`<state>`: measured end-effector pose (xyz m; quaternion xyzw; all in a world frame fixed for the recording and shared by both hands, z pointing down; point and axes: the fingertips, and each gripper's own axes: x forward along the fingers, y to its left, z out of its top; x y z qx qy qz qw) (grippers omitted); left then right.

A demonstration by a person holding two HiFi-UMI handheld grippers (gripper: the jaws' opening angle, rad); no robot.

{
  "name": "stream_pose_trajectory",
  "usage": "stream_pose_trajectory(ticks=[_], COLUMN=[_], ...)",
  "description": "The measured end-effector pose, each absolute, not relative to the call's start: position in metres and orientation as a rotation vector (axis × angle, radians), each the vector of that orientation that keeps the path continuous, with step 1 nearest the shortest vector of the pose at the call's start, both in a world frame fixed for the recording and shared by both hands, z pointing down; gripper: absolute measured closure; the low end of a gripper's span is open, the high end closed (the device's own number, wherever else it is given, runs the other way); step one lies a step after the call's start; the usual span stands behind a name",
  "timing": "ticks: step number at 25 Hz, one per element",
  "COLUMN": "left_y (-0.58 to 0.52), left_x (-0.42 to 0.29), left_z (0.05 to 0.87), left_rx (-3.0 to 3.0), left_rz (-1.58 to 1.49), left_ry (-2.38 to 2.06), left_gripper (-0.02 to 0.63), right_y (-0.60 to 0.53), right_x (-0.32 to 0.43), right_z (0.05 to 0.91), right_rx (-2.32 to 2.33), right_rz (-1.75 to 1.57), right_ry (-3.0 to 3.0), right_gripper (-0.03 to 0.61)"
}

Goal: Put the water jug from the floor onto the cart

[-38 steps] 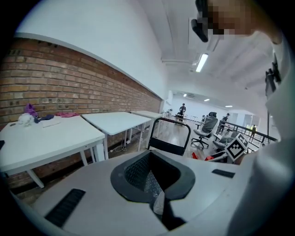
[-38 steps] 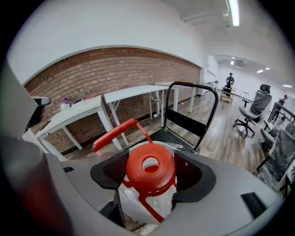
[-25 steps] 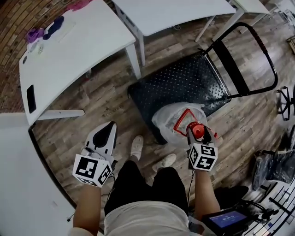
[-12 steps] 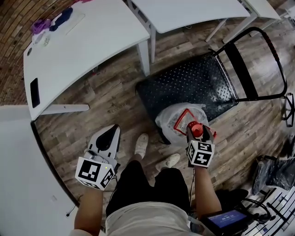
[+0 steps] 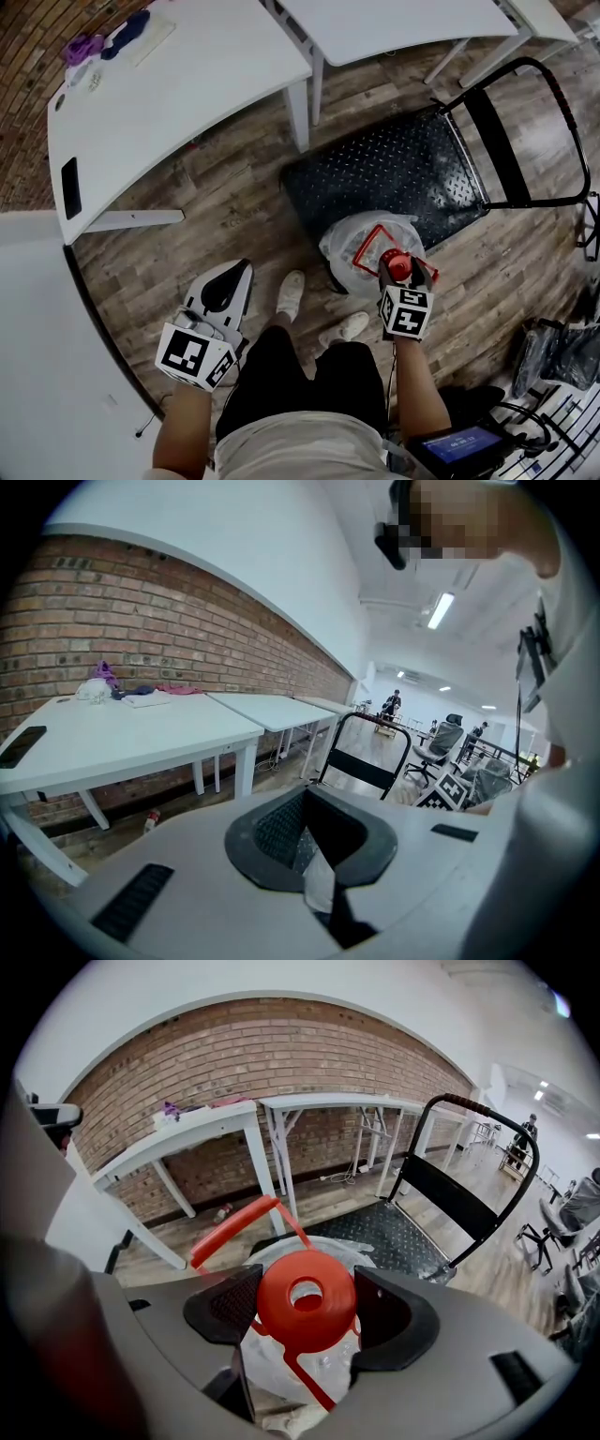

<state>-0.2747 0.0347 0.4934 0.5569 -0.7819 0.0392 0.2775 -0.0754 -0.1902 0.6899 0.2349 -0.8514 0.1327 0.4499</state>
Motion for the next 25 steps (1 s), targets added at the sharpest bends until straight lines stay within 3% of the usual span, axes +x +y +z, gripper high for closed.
stream_pose_trajectory(ticks=[12,25], left_y=[0.027,-0.063], left_x=[-0.277,-0.250], left_z=[0.494,0.433], left_rx=[1.577,2.092], left_rz=[0.080,0.062], left_ry=[-2.027,-1.729], left_gripper=[0.614,0.614], right_y=[-0.186,-0.182], right_x=[-0.078,-0.036], right_z=[0.673,0.474], right_rx=[0.642,1.110], right_rz=[0.307,0.351], right_ry=[-2.116,-2.436], right_gripper=[0.268,0.270])
